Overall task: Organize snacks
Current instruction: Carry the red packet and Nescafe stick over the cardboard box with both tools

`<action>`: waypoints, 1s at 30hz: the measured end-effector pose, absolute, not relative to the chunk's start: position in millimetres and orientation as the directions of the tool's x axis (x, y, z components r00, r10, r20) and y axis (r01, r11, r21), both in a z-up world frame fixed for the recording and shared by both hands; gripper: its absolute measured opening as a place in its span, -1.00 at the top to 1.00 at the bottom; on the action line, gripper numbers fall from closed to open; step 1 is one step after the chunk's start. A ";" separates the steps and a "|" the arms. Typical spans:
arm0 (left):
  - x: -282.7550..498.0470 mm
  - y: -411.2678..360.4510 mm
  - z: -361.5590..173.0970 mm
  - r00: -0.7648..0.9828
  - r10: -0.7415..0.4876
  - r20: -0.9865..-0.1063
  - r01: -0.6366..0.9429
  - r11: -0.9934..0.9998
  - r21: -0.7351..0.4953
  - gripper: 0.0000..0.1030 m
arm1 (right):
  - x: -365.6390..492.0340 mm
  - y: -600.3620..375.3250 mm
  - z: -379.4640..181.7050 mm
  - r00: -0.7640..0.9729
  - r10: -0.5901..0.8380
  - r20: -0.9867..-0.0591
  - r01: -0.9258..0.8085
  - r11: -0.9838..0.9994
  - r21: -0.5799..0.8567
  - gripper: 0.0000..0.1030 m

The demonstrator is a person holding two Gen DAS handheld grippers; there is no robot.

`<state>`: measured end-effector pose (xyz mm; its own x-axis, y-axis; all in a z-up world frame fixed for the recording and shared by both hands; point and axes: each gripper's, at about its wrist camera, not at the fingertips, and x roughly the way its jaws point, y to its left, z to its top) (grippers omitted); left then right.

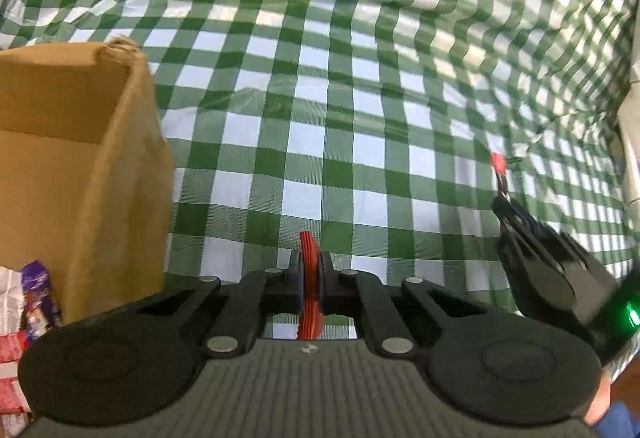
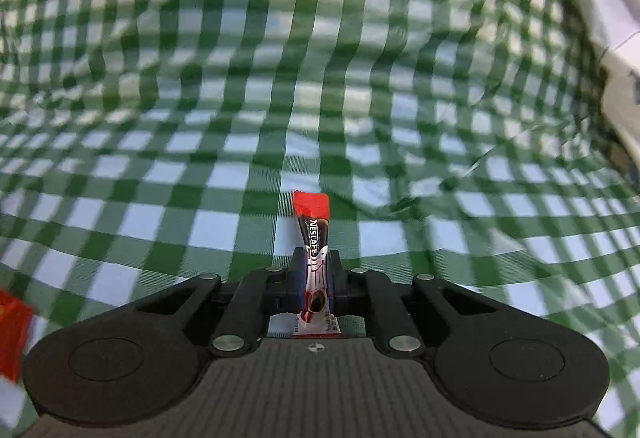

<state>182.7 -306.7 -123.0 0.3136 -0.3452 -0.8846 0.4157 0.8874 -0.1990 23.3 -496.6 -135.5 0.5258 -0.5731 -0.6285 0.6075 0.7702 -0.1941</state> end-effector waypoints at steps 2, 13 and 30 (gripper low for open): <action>177.6 -297.0 -113.3 0.319 -0.357 -0.878 0.418 0.885 -0.208 0.88 | 7.5 -484.4 -119.4 0.547 -0.575 -0.608 0.621 0.766 -0.165 0.80; 117.3 -217.5 -16.6 0.364 -0.458 -0.811 0.473 0.841 -0.263 0.88 | -68.9 -369.6 -30.7 0.639 -0.526 -0.561 0.656 0.754 0.040 0.80; 31.5 21.5 50.7 0.517 -0.364 -0.775 0.346 0.917 -0.199 0.88 | -59.2 -132.6 30.1 0.804 -0.191 -0.563 0.331 0.930 0.157 0.80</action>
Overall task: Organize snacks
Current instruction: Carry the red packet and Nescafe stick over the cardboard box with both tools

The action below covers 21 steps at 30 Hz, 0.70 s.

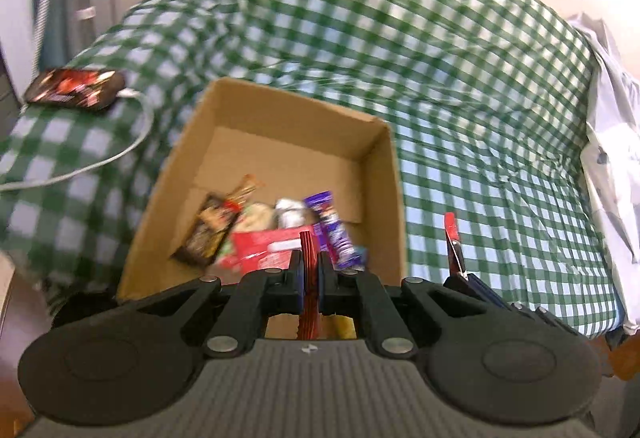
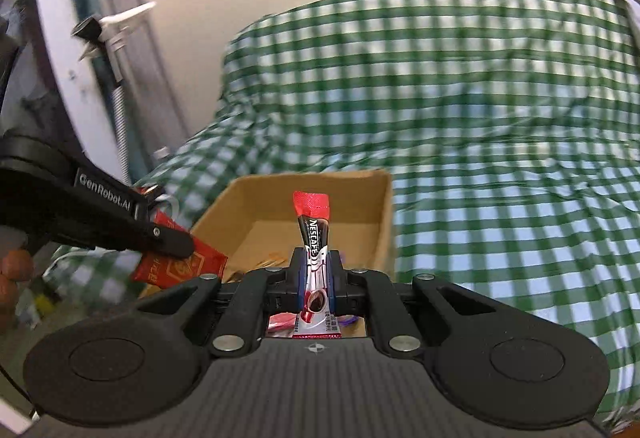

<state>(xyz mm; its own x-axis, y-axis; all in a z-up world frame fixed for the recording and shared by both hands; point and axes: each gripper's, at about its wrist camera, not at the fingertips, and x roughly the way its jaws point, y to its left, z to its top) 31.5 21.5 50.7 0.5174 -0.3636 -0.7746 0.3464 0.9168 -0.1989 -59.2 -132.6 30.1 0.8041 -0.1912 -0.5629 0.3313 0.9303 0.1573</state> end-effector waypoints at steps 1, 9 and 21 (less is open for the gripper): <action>28.8 31.1 50.0 0.522 -0.360 -0.773 0.337 0.920 -0.201 0.88 | -58.2 -124.0 30.8 0.802 -0.182 -0.568 0.321 0.934 0.154 0.80; 19.7 75.2 48.4 0.545 -0.365 -0.754 0.302 0.925 -0.230 0.88 | -61.9 -71.7 34.9 0.785 -0.174 -0.595 0.287 0.953 0.100 0.80; 15.1 83.3 50.9 0.556 -0.382 -0.739 0.301 0.920 -0.249 0.88 | -61.6 -56.1 39.1 0.777 -0.191 -0.599 0.279 0.959 0.055 0.80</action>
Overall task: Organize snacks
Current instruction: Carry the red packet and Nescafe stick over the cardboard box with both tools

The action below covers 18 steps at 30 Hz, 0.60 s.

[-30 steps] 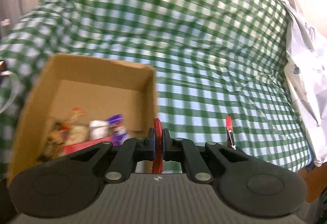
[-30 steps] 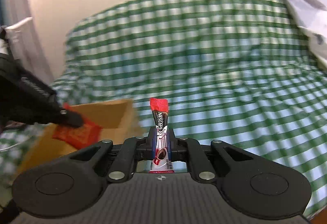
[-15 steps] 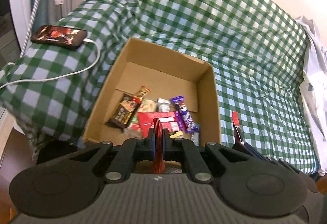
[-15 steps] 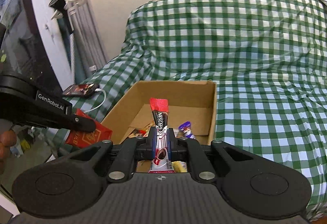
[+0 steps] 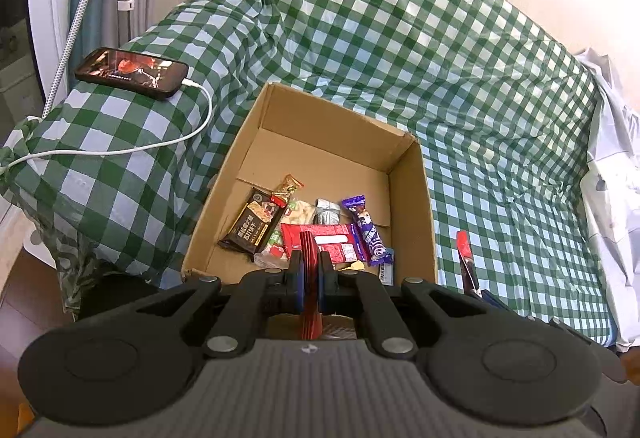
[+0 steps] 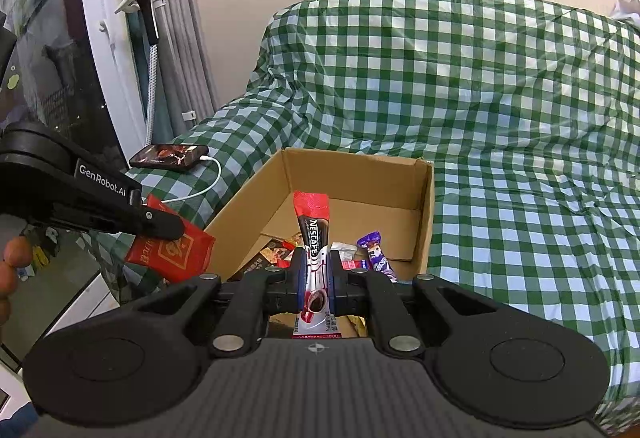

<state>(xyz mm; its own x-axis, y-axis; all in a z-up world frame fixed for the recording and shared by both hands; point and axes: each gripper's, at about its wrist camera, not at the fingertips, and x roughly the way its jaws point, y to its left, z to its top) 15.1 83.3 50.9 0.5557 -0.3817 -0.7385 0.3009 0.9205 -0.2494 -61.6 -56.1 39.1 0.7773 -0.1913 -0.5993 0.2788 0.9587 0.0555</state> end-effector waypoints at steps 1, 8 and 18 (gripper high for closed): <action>15.0 83.7 50.8 0.557 -0.381 -0.738 0.299 0.921 -0.250 0.88 | -61.4 -56.5 38.7 0.778 -0.192 -0.599 0.279 0.959 0.056 0.80; 18.6 86.7 51.2 0.559 -0.371 -0.742 0.282 0.926 -0.251 0.88 | -60.5 -56.8 39.6 0.775 -0.189 -0.603 0.278 0.959 0.056 0.80; 25.6 85.6 49.2 0.554 -0.364 -0.749 0.284 0.928 -0.241 0.88 | -57.4 -62.7 29.8 0.764 -0.183 -0.619 0.280 0.958 0.062 0.80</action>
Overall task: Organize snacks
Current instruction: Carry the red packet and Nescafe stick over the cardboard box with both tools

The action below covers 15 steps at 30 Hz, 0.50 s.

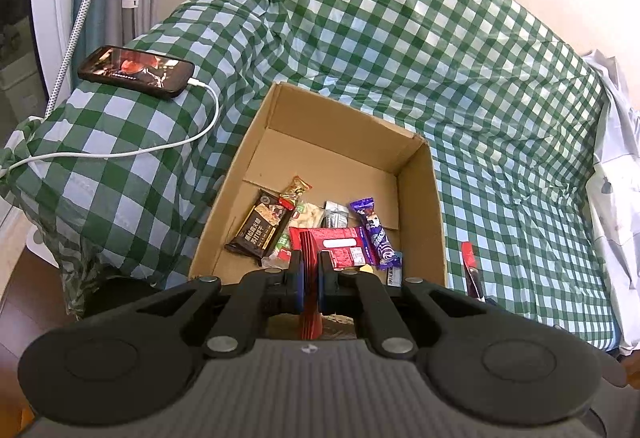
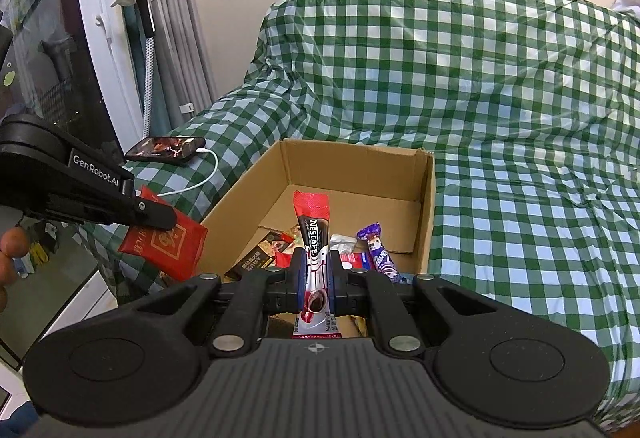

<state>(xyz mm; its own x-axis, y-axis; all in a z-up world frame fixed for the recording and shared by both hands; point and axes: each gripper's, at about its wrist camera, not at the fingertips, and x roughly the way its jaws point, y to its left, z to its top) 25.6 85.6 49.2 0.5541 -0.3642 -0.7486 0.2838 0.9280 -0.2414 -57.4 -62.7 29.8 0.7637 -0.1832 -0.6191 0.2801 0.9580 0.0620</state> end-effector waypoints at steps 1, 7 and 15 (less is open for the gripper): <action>27.4 85.3 48.9 0.554 -0.363 -0.750 0.283 0.929 -0.240 0.88 | -54.4 -64.0 28.3 0.763 -0.183 -0.621 0.280 0.958 0.062 0.80; 34.5 82.5 47.7 0.553 -0.358 -0.752 0.283 0.930 -0.234 0.88 | -49.3 -69.6 25.5 0.760 -0.194 -0.620 0.291 0.955 0.058 0.80; 53.4 70.4 46.8 0.548 -0.366 -0.752 0.290 0.926 -0.240 0.88 | -39.0 -78.1 21.5 0.755 -0.200 -0.624 0.296 0.954 0.052 0.80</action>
<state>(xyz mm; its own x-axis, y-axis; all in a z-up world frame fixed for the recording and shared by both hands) 53.4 70.4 46.8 0.5484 -0.3663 -0.7517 0.2896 0.9265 -0.2402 -39.0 -78.1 21.5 0.7550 -0.2001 -0.6245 0.2962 0.9537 0.0525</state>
